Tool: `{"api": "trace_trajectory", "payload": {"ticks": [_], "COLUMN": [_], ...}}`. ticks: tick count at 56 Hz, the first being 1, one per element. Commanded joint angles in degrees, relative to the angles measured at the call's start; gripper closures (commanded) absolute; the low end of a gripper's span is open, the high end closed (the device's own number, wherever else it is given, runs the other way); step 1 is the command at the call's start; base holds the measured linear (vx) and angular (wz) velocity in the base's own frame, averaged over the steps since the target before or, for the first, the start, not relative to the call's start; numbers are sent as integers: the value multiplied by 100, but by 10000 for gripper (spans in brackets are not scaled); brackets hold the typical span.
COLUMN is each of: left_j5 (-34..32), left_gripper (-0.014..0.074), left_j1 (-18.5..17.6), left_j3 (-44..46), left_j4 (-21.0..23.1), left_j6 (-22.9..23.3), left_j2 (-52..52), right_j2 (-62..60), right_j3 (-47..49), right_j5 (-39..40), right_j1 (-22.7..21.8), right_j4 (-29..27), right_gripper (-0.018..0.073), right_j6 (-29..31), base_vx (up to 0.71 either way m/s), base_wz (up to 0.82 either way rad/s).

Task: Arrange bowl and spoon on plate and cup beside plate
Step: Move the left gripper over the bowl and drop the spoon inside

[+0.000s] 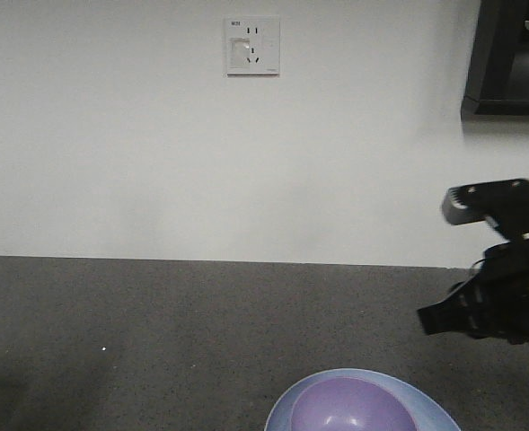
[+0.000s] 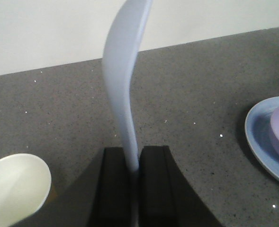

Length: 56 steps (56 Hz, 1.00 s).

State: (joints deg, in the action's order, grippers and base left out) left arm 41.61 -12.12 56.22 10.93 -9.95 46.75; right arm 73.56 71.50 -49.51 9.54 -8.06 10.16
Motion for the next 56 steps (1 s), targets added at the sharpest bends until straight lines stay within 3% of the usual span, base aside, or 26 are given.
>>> {"api": "trace_trajectory", "payload": {"ticks": [1, 10, 15, 23, 27, 37, 56], "left_j5": [-215, 66, 376, 940, 1095, 1605, 2199], "left_gripper": [599, 599, 598, 596, 596, 596, 596], "left_j1": [-29, -29, -29, -71, -219, -924, -2077], "left_j3": [140, 191, 391, 908, 1192, 2070, 3769], "left_j4": [61, 285, 962, 2579, 3048, 3187, 3187], "left_j6": [-20, -463, -960, -2020, -2243, -2162, -1422], "left_j2": [-32, 181, 557, 1524, 2011, 3208, 5186], "right_j2": [-854, -2175, -2890, -3722, -3938, -4011, -4011], "right_j3": [-70, -1151, -1732, -2350, -2510, -2616, -2616], "right_j5": [232, 753, 978, 1112, 1102, 941, 864], "right_j1": [-24, -24, -24, -24, -24, -24, -24], "right_j4": [630, 806, 806, 806, 806, 806, 806], "right_gripper": [575, 572, 571, 571, 569, 569, 568], "right_j6": [-484, -621, -720, -817, -834, -834, -914], "base_vx": [0, 0, 0, 0, 0, 0, 0], "base_wz": [0, 0, 0, 0, 0, 0, 0]}}
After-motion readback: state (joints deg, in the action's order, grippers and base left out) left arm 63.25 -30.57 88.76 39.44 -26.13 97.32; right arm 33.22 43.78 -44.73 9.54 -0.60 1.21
